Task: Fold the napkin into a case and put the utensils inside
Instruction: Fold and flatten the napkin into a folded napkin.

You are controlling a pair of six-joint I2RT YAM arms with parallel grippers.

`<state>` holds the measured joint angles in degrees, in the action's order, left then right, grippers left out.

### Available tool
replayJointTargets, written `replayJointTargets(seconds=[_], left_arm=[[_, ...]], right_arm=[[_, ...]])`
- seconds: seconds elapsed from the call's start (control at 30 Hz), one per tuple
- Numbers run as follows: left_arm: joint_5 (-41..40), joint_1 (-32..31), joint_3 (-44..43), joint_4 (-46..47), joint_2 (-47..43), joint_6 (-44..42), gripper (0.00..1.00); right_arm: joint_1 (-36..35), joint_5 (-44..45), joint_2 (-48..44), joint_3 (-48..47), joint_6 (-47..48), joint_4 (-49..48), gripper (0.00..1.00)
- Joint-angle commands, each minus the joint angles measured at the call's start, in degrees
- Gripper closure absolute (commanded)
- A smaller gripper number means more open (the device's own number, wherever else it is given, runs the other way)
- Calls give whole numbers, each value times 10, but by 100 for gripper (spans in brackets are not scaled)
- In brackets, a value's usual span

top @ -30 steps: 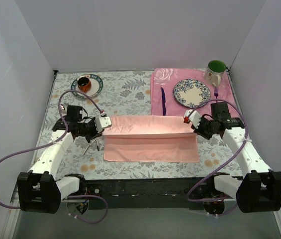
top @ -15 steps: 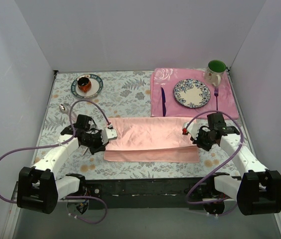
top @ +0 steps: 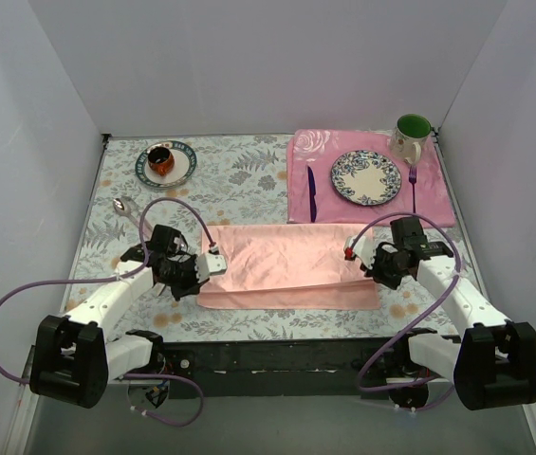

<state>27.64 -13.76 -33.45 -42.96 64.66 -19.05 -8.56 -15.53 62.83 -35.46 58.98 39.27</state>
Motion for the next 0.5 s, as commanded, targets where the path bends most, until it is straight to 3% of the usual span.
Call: replayJointTargets(seconds=[0.0,0.23,0.47], left_arm=[[-2,-2,-40,-12,-16,9,100],[3,-1,-72,-48,-26,-6,100],[7,-2,-66,-77,-29,-30,100]], right_arm=[[-2,2,-12,-39,20,43,99],[-2,-18,-48,-72,32,104,99],[-2,-13,-60,-9,32,86,99]])
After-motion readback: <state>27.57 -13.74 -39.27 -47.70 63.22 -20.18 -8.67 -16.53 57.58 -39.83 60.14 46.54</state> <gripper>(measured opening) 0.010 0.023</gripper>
